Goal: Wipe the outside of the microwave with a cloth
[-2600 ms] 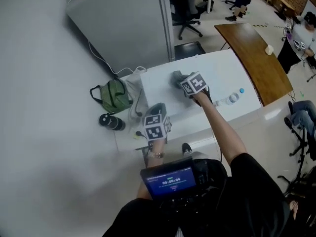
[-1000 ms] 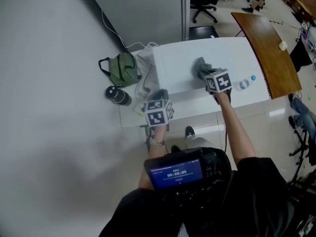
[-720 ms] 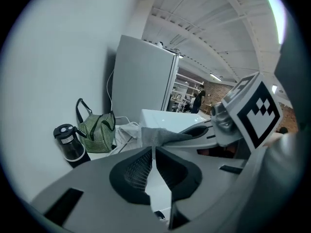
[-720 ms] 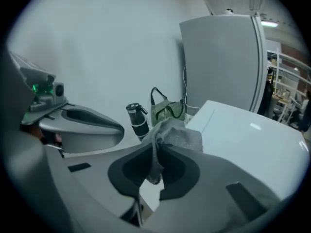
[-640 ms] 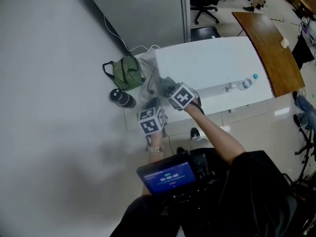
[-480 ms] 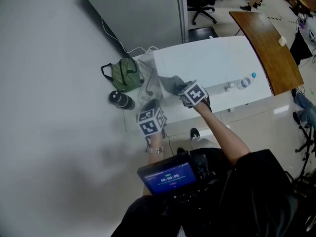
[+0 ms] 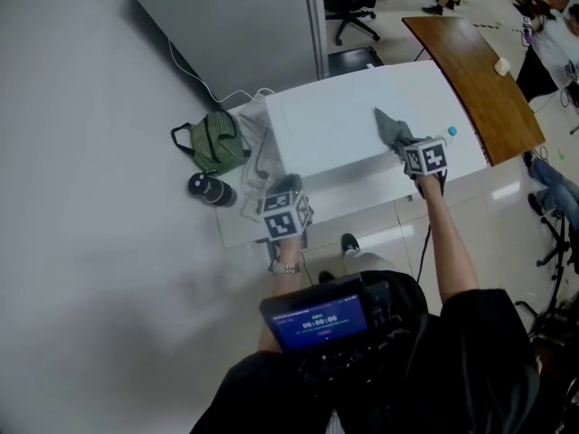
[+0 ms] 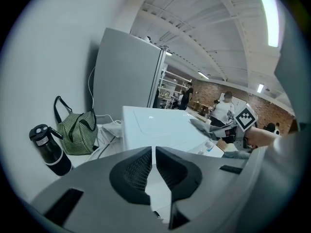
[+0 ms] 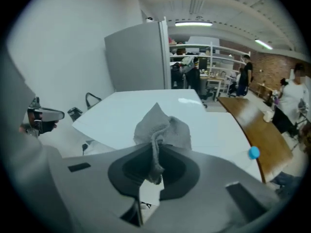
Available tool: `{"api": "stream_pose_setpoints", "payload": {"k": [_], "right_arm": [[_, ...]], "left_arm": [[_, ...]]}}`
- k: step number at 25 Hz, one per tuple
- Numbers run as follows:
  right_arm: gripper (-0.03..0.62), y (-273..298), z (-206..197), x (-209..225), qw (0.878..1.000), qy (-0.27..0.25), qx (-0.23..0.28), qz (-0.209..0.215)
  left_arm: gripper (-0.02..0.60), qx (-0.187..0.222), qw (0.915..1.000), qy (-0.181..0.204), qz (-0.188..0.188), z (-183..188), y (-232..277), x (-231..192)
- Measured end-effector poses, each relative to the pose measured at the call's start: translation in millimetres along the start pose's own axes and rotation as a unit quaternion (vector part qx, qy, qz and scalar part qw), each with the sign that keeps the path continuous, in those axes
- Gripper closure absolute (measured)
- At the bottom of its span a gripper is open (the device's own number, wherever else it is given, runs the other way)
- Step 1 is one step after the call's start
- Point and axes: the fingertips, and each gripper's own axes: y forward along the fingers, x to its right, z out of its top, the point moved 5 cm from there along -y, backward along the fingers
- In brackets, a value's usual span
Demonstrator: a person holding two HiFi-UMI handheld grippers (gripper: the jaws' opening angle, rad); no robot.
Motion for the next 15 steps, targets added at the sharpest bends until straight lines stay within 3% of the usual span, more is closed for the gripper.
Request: {"api": "stream_pose_setpoints", "payload": {"k": [4,7,11,15], "right_arm": [[0.568,-16,-11,59,0.995,0.013,-0.018,-0.098],[0.569,-19,-7,48,0.994,-0.009,-0.015,-0.104],[0.571,-26,8,-42,0.995,-0.066,0.070,0.000],[0.571,-19,3,-159,0.977,-0.143,0.119,0.105]], "left_arm": [[0.565,-0.003,1.0000,0.002,-0.006,-1,1,1],[0.565,-0.003,1.0000,0.000,-0.003,-3,-1,-4],[0.565,-0.002,1.0000,-0.002,0.009,-2,-10,-8],[0.565,-0.007,0.9994,-0.011,0.031,-7,-22,-15]]}}
